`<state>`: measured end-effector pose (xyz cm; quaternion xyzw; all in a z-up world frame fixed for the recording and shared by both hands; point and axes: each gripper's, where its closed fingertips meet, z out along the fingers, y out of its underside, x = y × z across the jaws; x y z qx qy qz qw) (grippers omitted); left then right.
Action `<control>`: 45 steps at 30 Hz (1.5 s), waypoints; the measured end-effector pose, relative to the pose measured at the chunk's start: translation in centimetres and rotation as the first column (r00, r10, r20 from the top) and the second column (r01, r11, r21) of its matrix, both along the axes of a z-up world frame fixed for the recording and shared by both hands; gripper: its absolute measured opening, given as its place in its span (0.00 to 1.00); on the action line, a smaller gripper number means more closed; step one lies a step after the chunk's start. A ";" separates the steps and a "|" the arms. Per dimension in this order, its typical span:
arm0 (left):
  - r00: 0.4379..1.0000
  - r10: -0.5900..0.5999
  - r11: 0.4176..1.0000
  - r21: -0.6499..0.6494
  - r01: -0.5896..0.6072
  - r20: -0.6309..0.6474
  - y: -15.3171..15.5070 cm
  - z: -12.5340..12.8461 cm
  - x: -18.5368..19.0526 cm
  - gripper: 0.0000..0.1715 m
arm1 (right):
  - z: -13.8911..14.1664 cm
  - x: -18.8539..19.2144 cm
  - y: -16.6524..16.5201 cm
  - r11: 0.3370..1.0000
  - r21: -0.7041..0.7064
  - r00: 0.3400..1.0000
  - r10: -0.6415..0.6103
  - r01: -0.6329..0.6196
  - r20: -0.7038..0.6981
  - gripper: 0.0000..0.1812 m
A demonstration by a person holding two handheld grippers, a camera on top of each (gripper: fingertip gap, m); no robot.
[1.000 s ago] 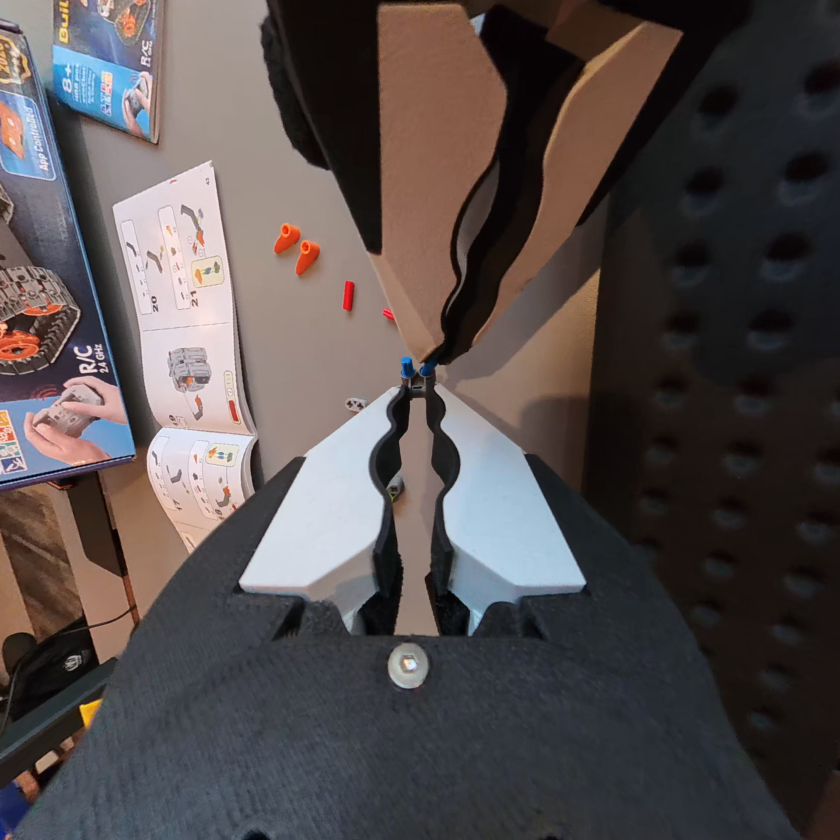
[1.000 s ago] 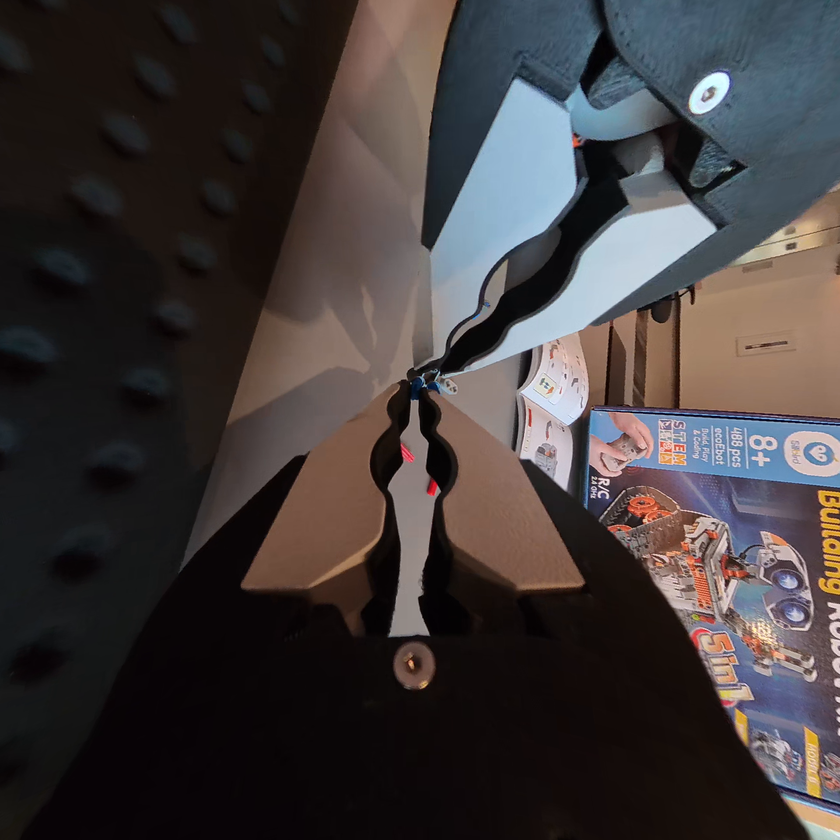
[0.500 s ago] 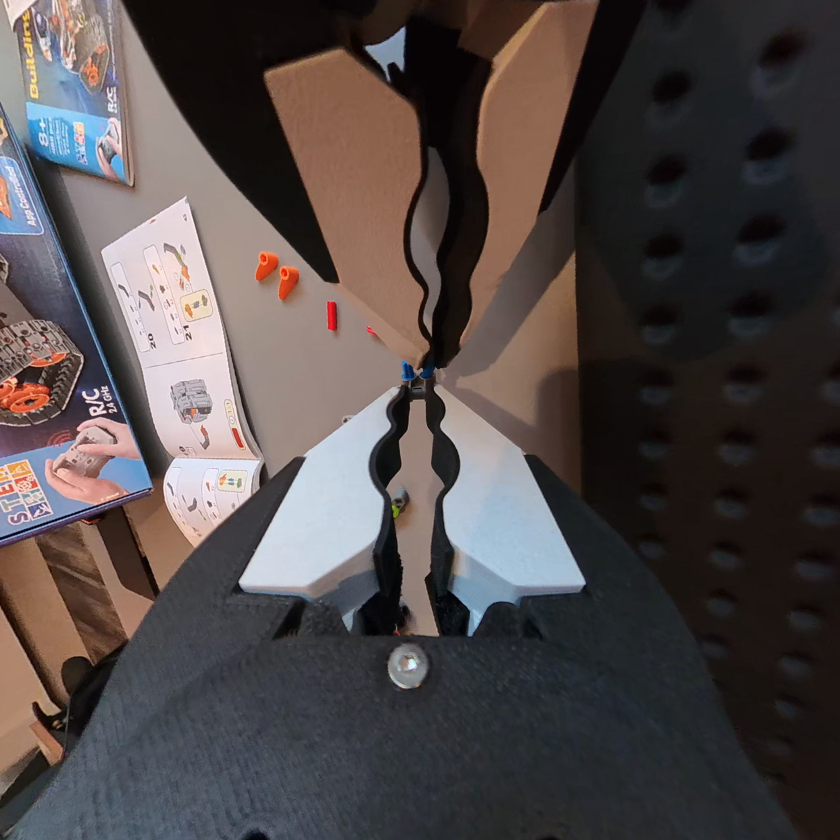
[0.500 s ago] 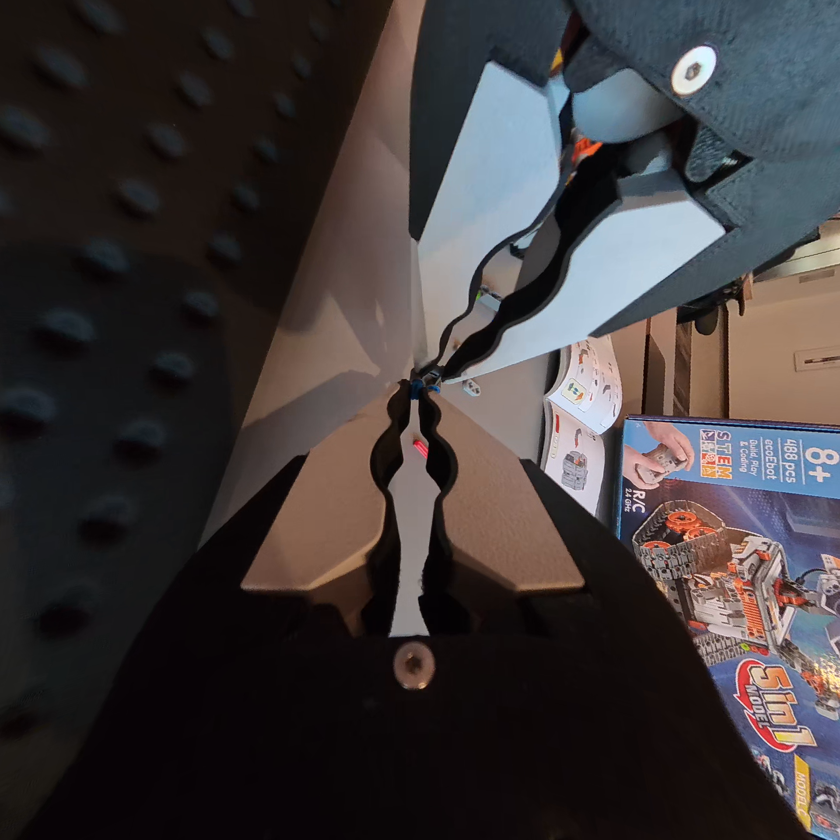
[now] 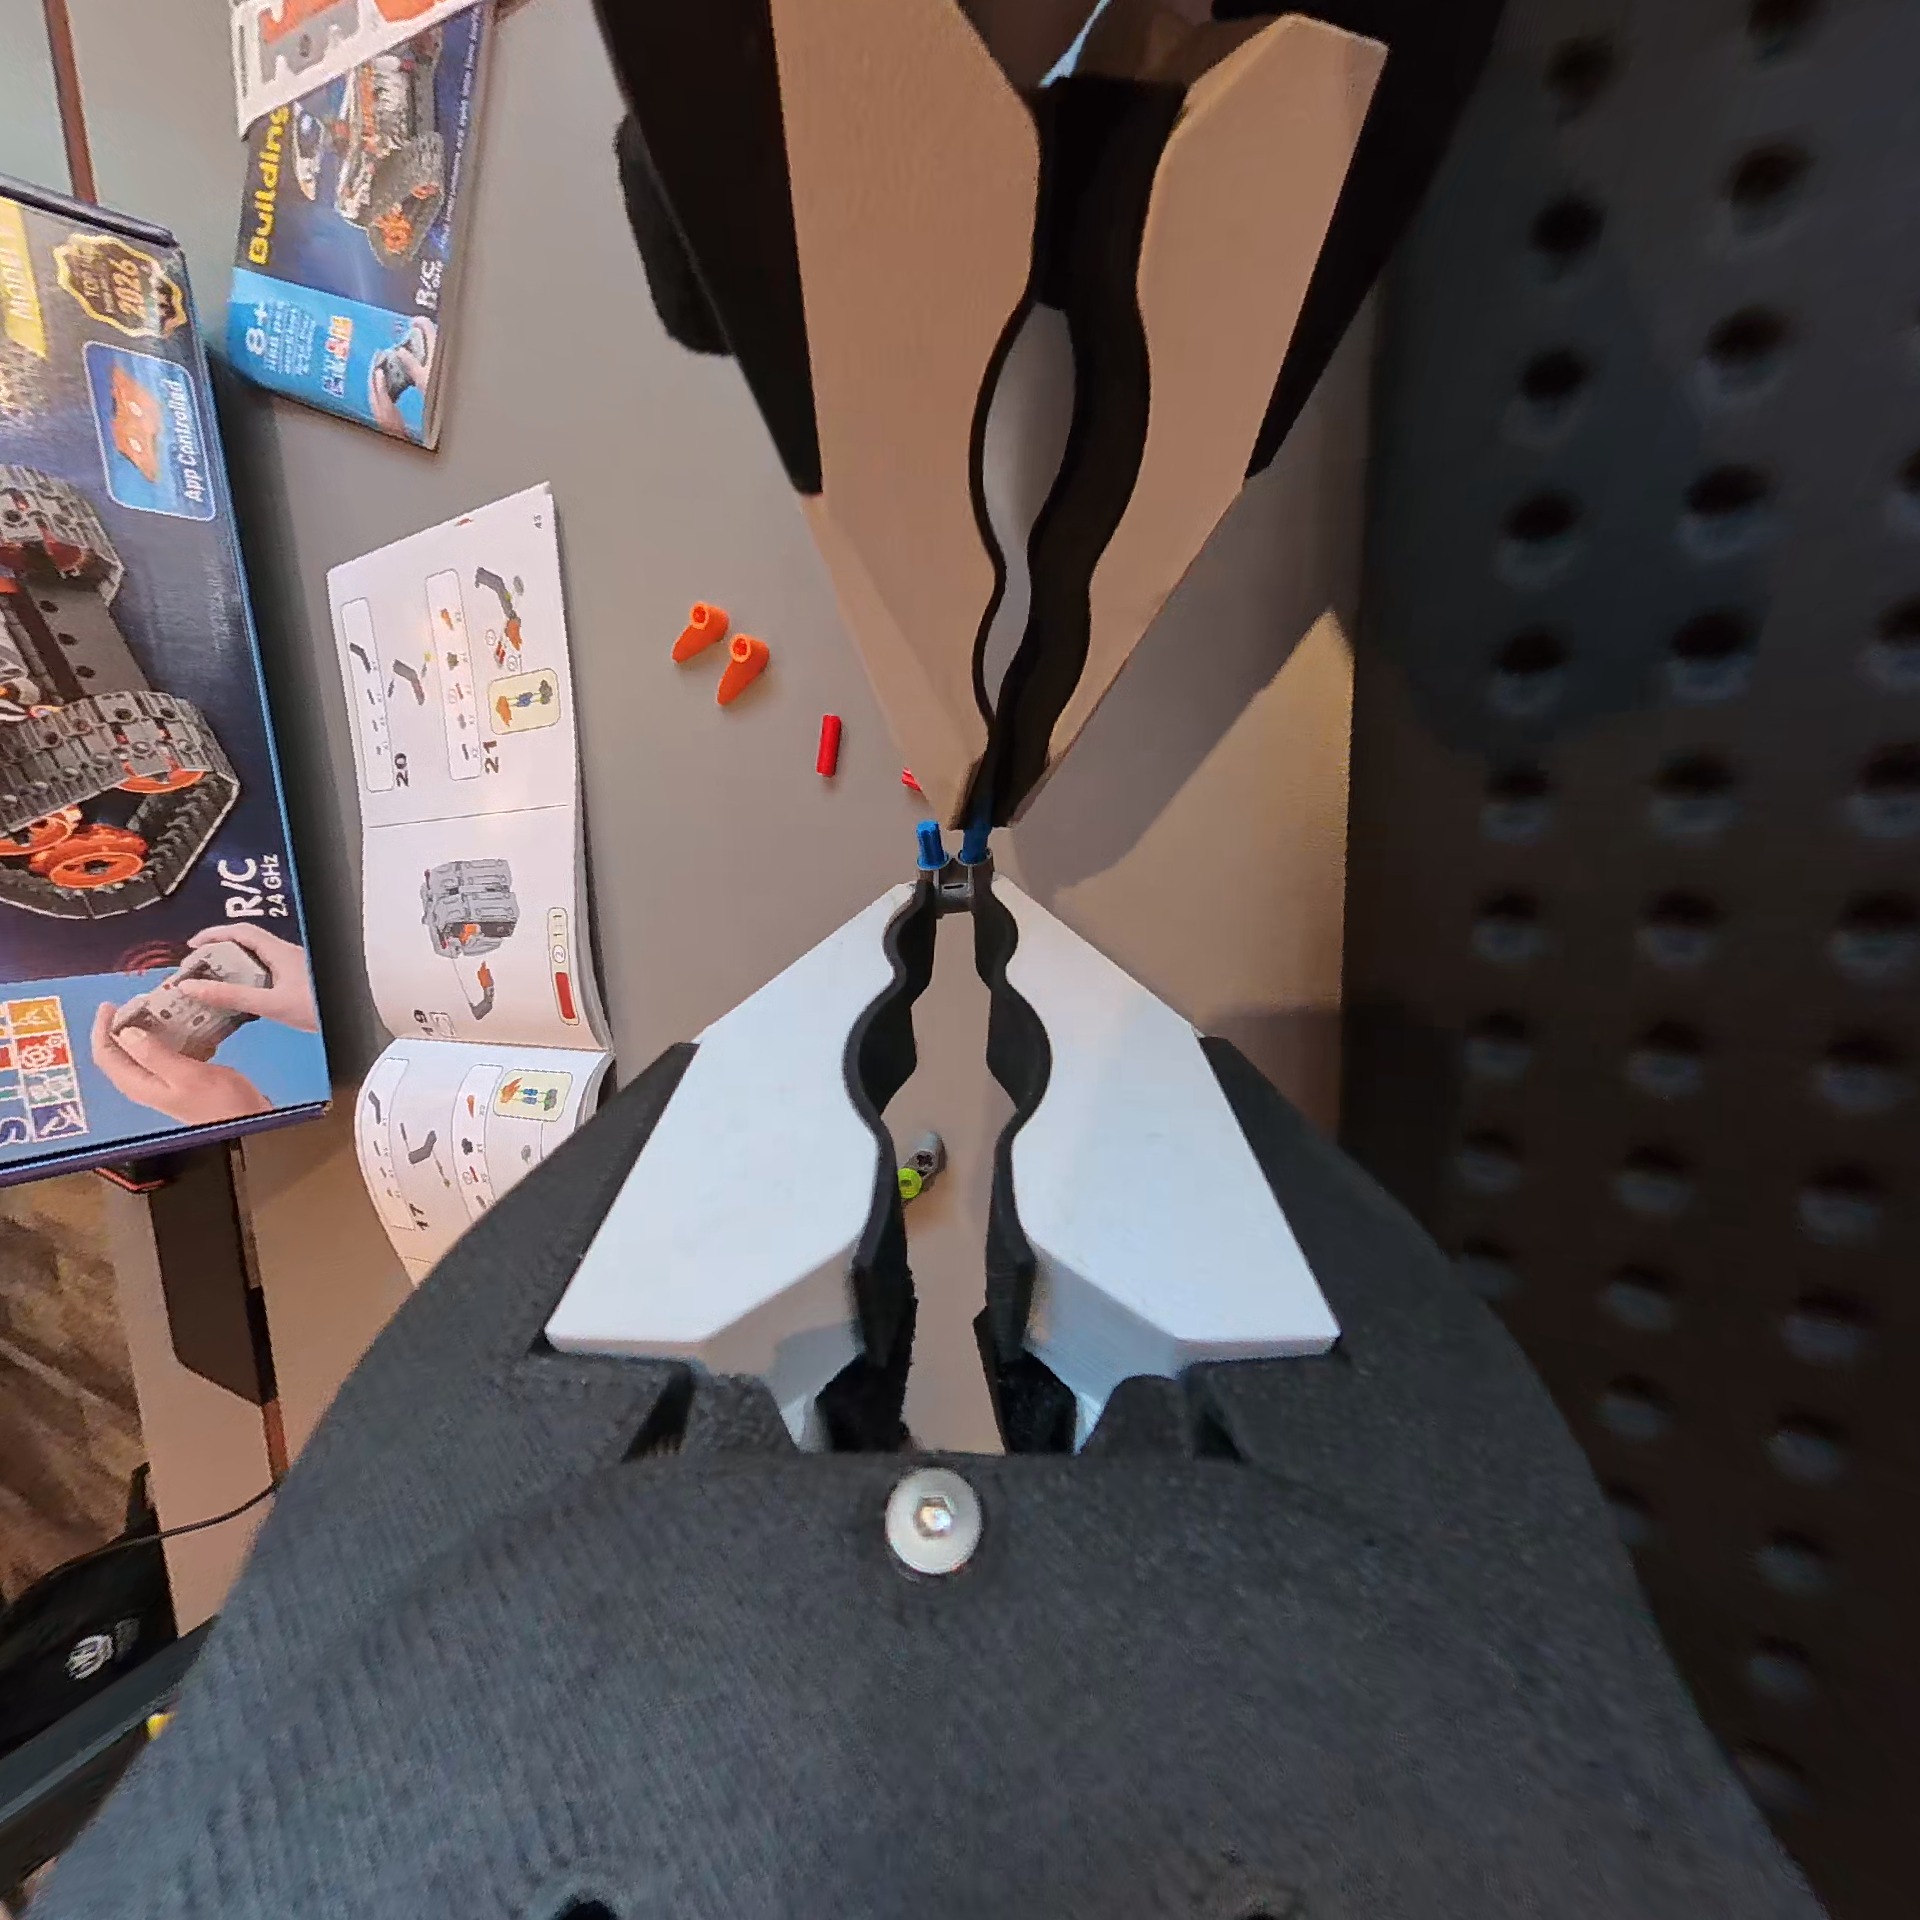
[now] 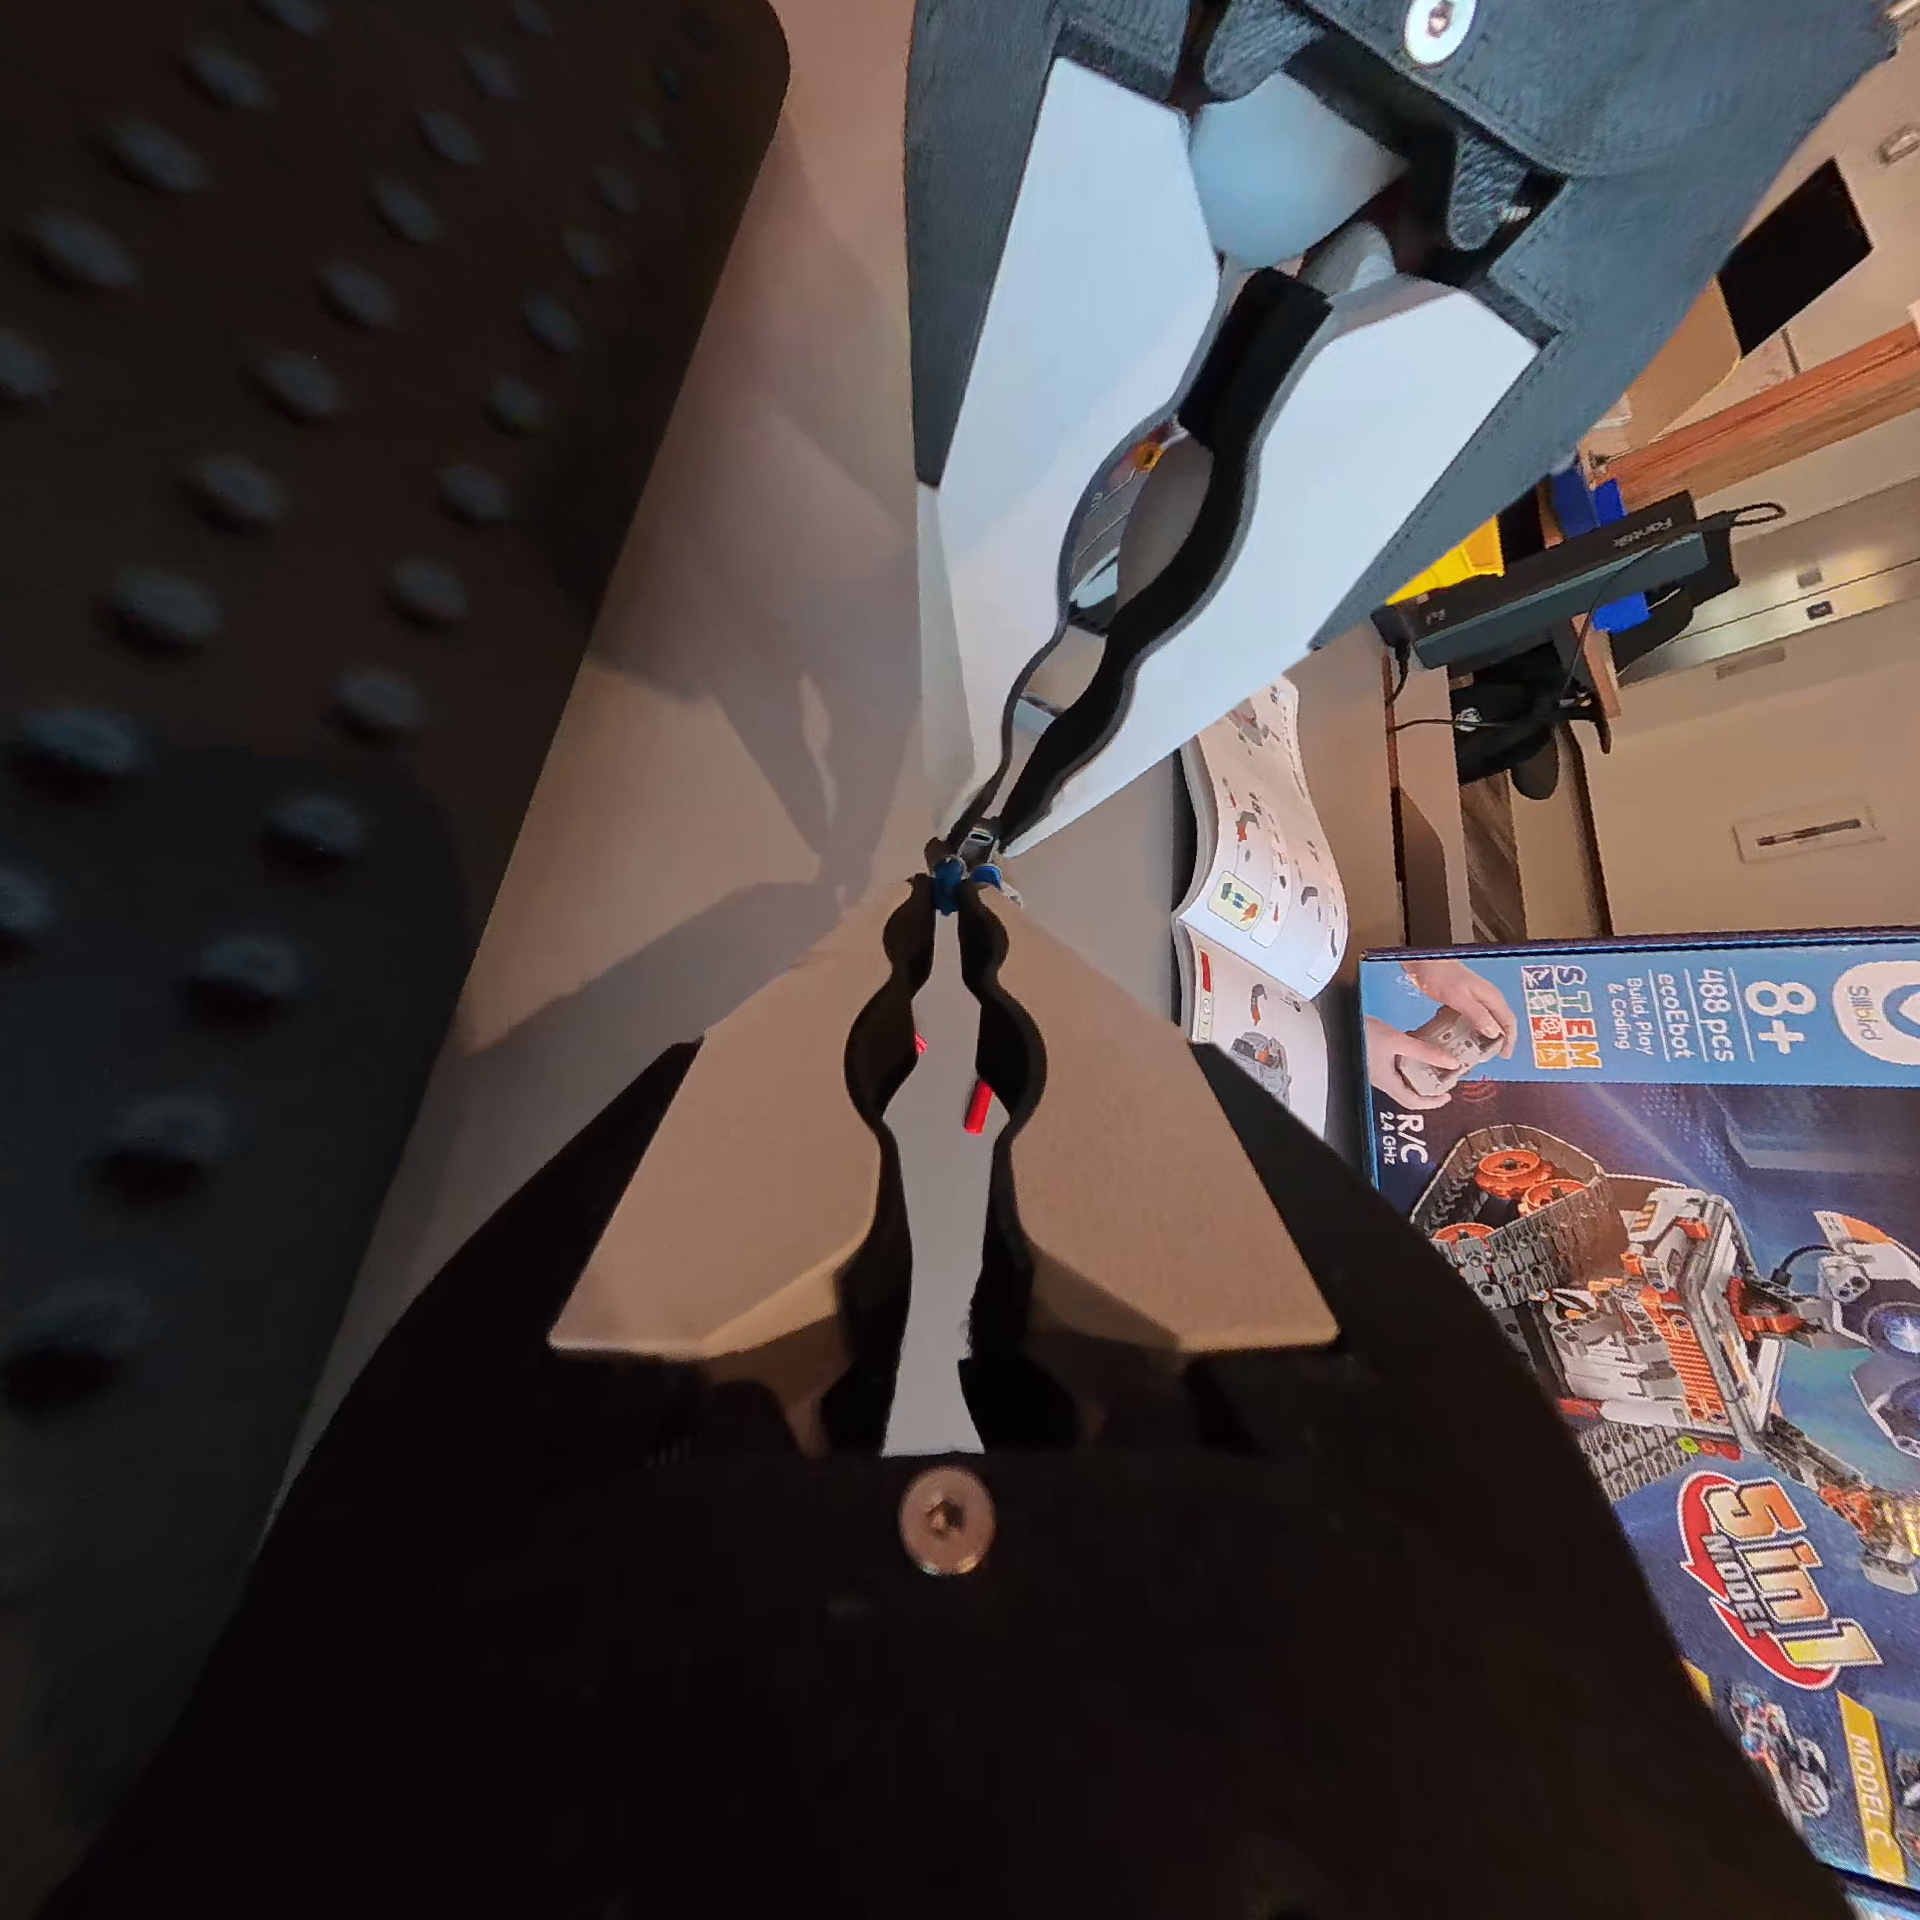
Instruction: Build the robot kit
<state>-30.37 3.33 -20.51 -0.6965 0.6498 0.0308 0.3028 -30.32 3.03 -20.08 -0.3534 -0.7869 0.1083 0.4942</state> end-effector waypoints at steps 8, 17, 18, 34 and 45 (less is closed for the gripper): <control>0.999 -0.042 0.999 0.009 0.043 -0.006 -0.6 0.0 0.6 0.03 | -0.3 0.3 -0.6 0.999 -0.034 0.999 0.042 -0.041 0.028 0.02; 0.995 -0.003 0.998 -0.057 0.009 0.104 -0.5 0.6 0.7 0.03 | 0.3 0.4 -0.4 0.999 -0.007 0.999 0.037 -0.037 -0.012 0.02; 0.992 0.004 0.997 -0.071 0.005 0.129 -0.5 0.8 0.7 0.03 | 0.5 0.4 -0.5 0.999 -0.013 0.999 0.042 -0.042 -0.025 0.02; 0.854 0.098 0.976 -0.215 0.017 0.511 -1.8 3.8 0.9 0.03 | 3.3 0.7 -1.8 0.975 -0.188 0.984 0.091 -0.120 -0.154 0.02; 0.902 0.044 0.981 -0.187 0.042 0.431 -1.9 3.2 1.7 0.03 | 2.3 1.3 -2.0 0.965 -0.237 0.992 0.101 -0.115 -0.070 0.02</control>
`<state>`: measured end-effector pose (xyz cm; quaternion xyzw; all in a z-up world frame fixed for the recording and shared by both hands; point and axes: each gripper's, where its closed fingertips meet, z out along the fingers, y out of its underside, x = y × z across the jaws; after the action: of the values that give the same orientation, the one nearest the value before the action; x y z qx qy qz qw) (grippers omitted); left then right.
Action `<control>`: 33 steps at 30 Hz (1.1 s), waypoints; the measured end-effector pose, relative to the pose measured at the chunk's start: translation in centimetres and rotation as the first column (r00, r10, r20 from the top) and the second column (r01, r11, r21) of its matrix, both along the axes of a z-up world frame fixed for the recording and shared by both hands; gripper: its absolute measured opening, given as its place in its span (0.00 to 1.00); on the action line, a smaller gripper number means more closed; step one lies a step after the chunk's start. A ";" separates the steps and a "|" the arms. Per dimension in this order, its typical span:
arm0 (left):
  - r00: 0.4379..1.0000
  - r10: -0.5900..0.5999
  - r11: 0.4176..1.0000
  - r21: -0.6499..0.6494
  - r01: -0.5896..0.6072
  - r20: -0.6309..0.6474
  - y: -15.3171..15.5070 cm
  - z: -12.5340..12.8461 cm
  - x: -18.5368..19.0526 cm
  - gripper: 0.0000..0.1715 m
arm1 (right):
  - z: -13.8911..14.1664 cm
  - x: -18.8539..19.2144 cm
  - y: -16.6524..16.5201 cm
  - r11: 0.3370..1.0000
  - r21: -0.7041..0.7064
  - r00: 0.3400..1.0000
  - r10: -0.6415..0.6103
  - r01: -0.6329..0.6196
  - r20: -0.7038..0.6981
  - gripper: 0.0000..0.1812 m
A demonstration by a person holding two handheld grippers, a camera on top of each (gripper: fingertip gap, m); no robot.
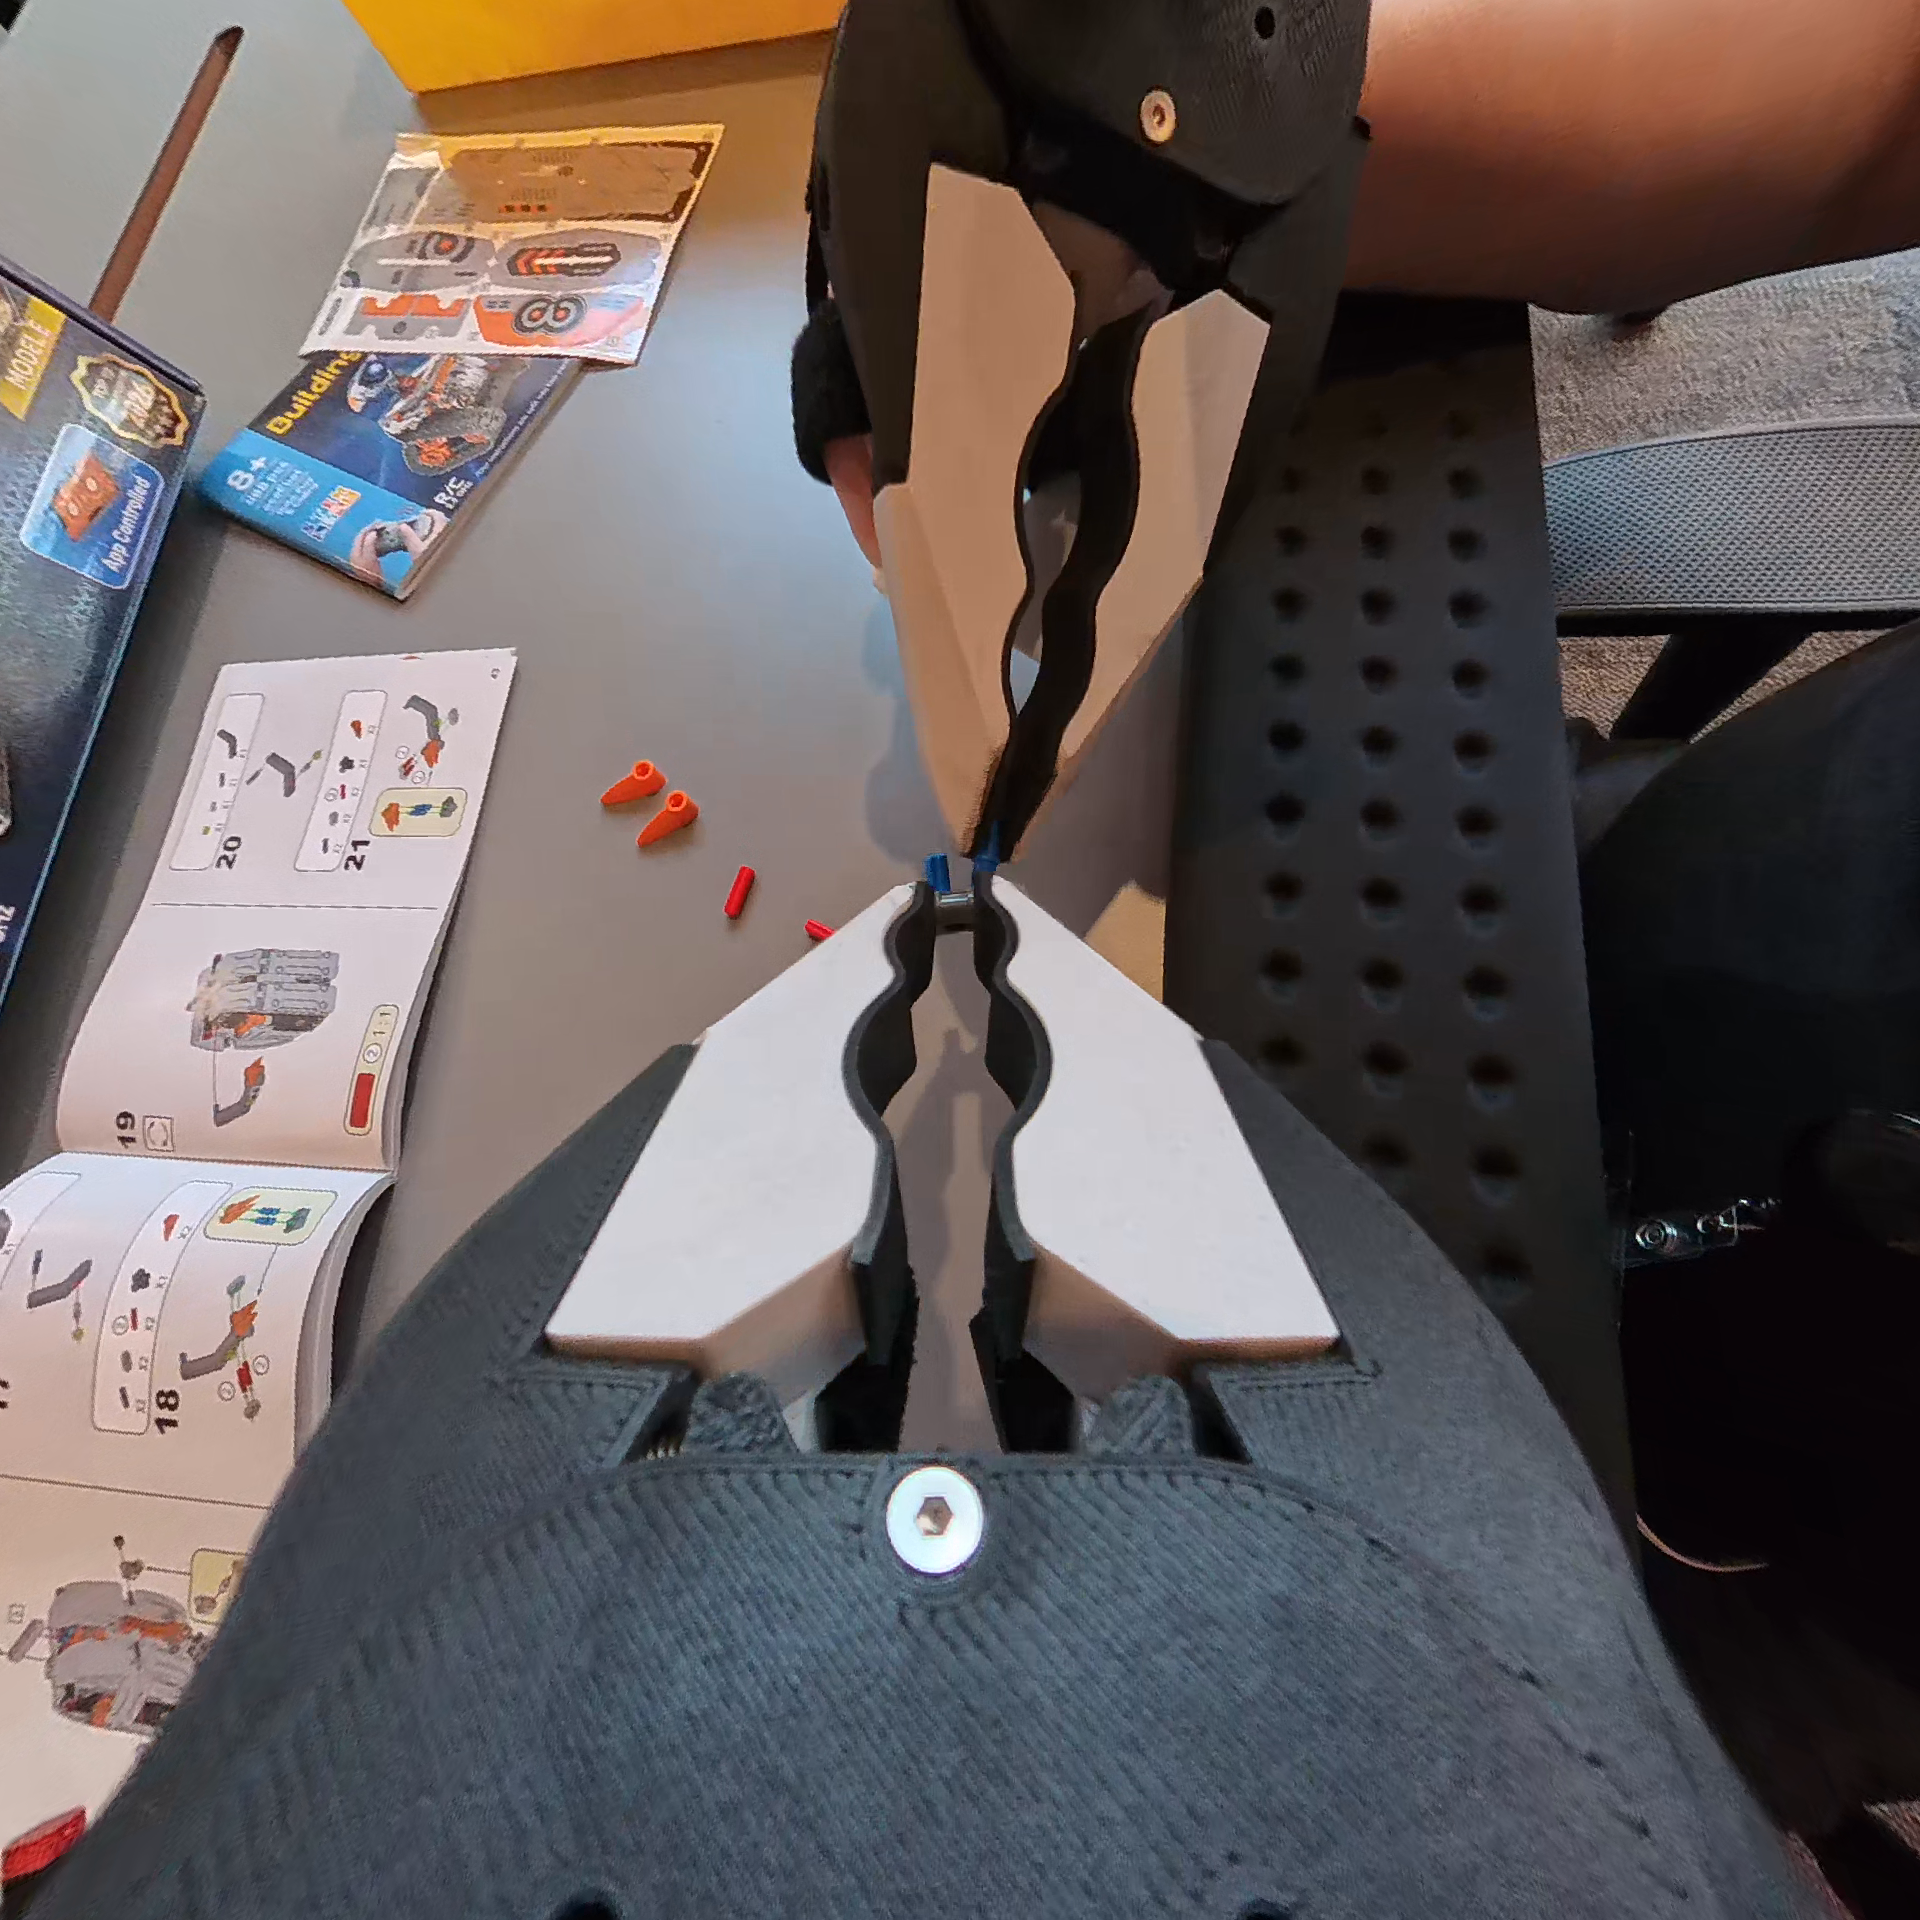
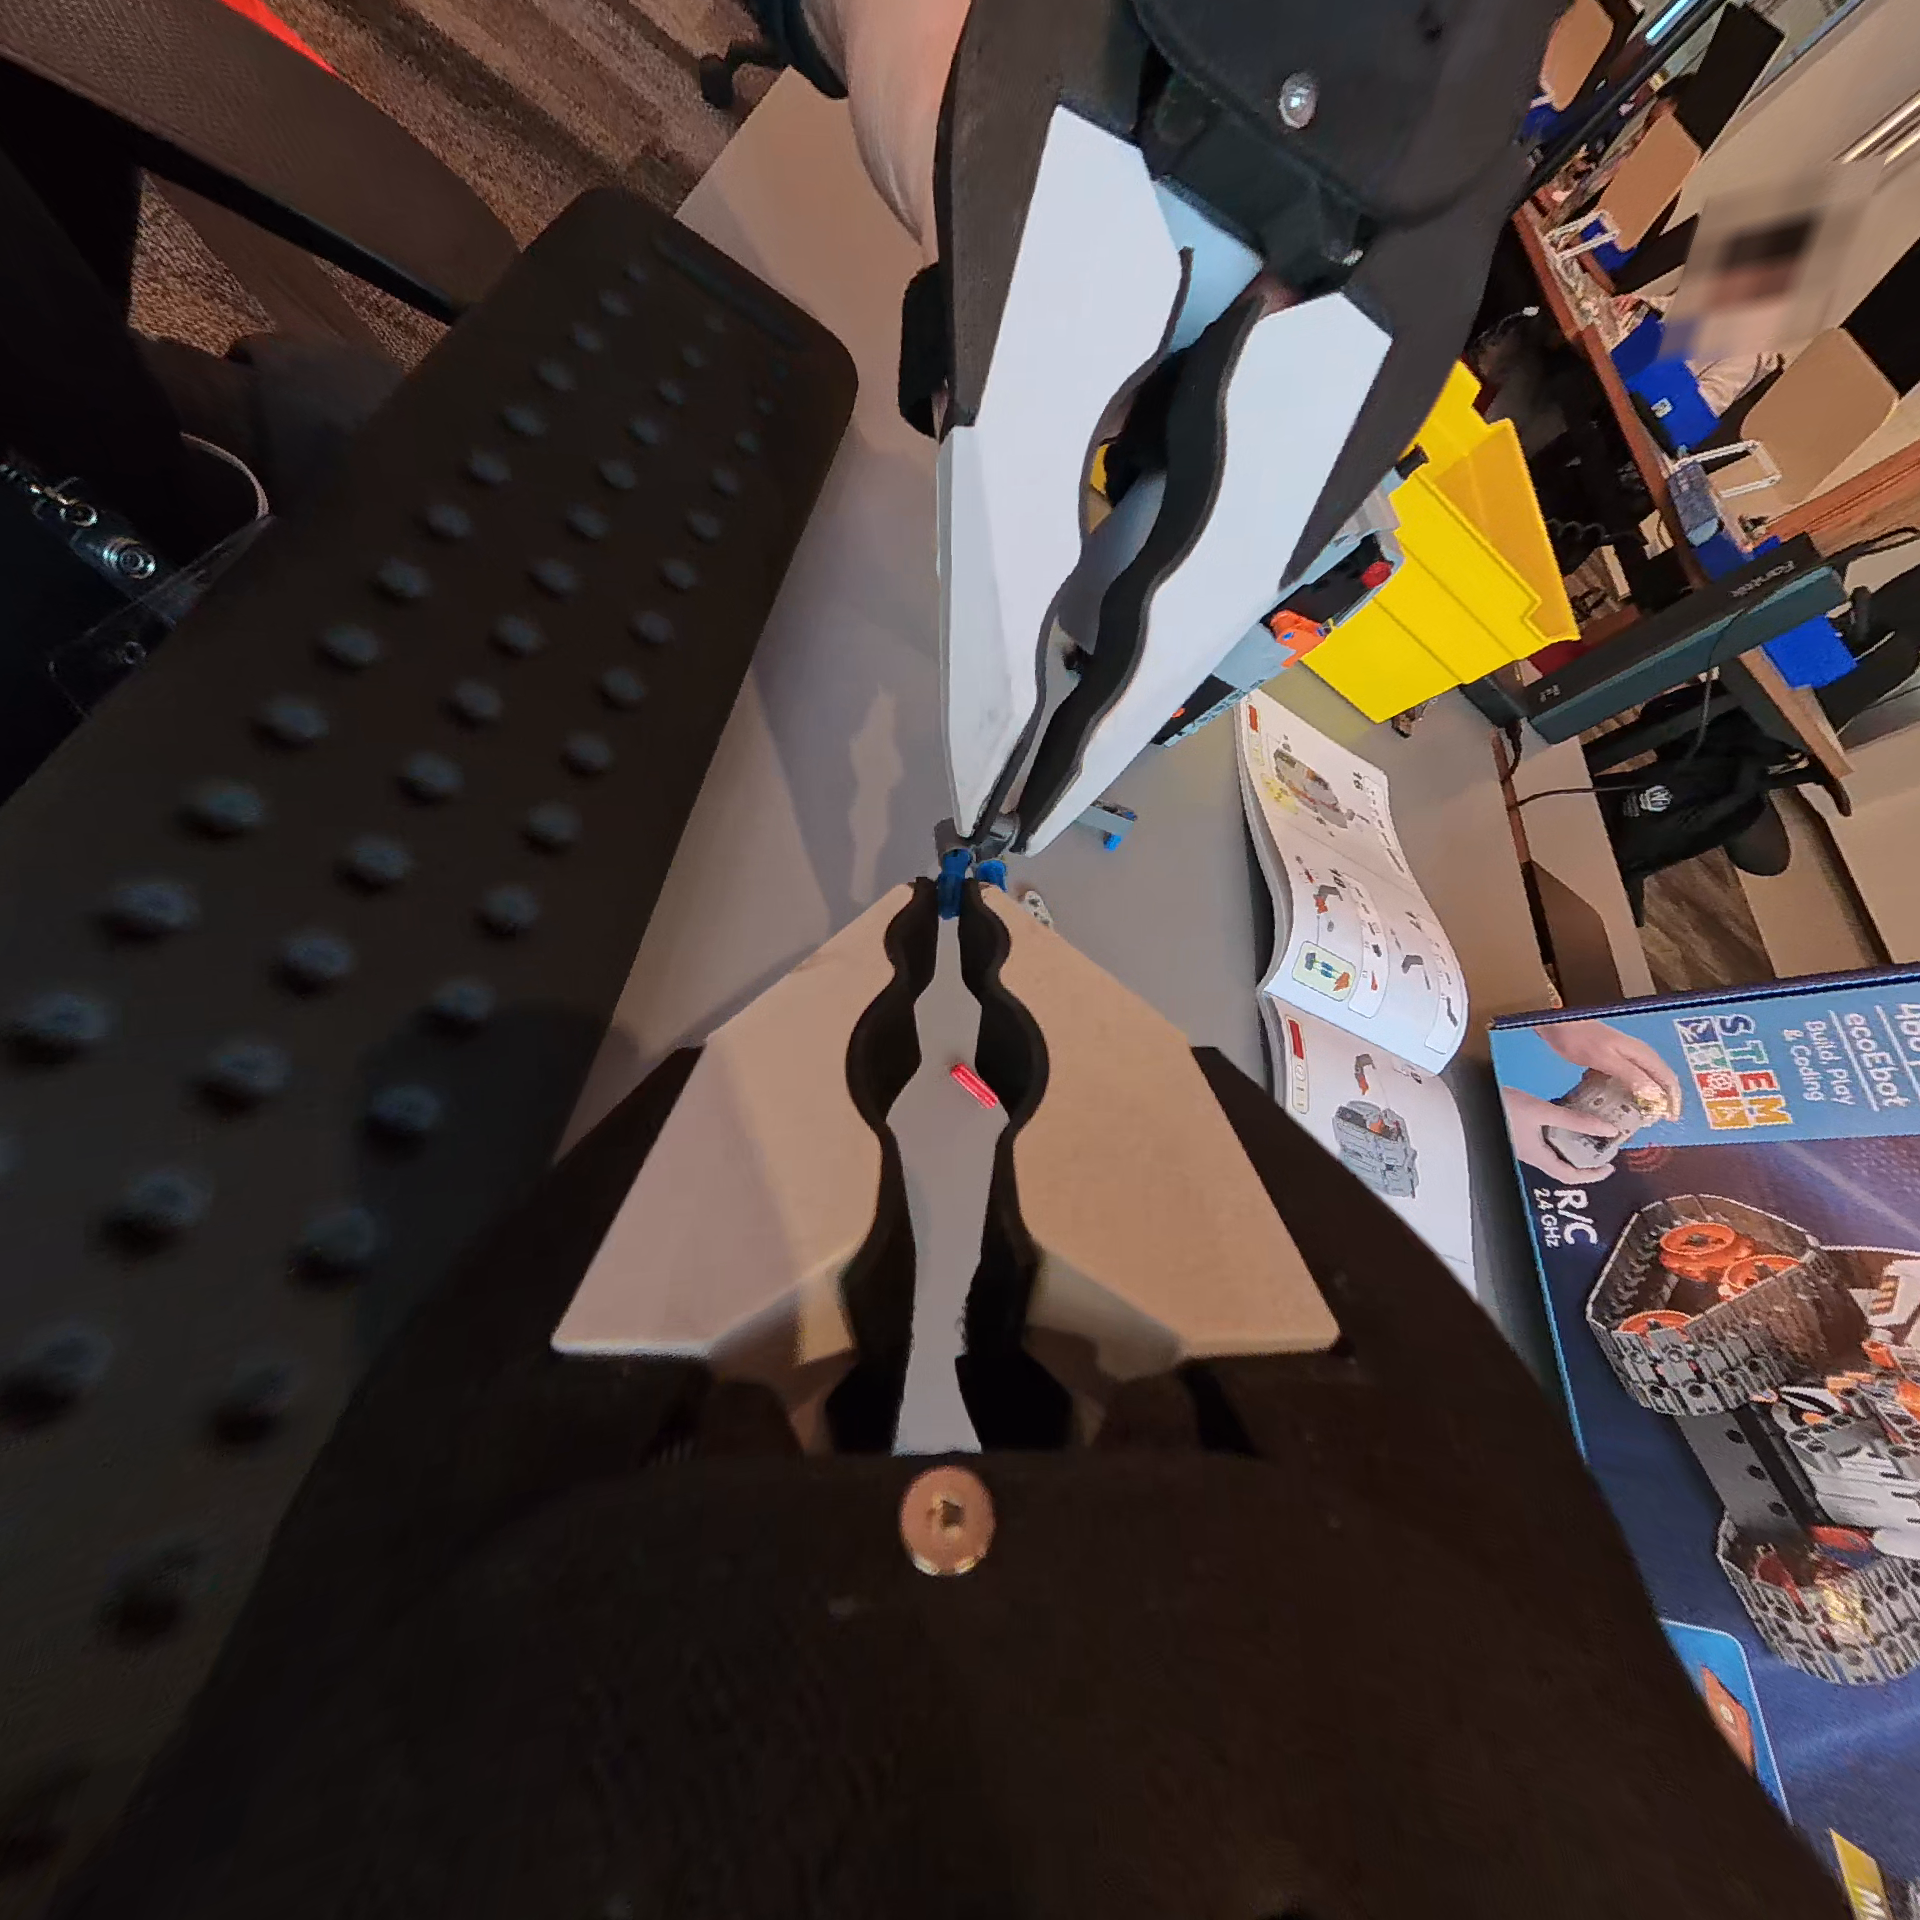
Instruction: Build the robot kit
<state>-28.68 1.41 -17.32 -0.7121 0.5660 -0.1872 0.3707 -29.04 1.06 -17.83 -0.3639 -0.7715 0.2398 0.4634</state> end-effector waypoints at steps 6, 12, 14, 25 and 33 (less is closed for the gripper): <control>0.998 -0.020 0.999 0.036 0.018 0.054 0.5 1.8 0.6 0.03 | 0.0 -0.5 -0.5 1.000 0.003 1.000 0.015 -0.015 -0.016 0.02; 1.000 -0.001 0.999 0.032 0.002 -0.008 1.1 1.4 -1.0 0.03 | -0.9 -0.5 1.6 0.996 -0.012 0.996 -0.084 0.085 0.019 0.02; 0.999 0.032 0.999 0.019 -0.033 0.025 1.3 0.7 -1.0 0.03 | -0.6 -0.4 1.7 0.996 -0.021 0.996 -0.086 0.087 0.007 0.02; 0.848 0.229 0.961 -0.251 -0.118 0.478 0.7 1.2 -1.1 0.03 | 0.9 -0.8 1.2 0.992 0.085 0.994 -0.085 0.092 -0.074 0.02; 0.679 0.329 0.900 -0.436 -0.015 0.656 0.3 2.2 -1.3 0.03 | 2.4 -1.4 0.9 0.947 0.284 0.981 -0.110 0.152 -0.157 0.02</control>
<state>-30.01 1.73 -15.14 -0.6929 0.2551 -0.5231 0.4256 -30.39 1.93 -15.42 -0.3236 -0.7386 0.1155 0.5801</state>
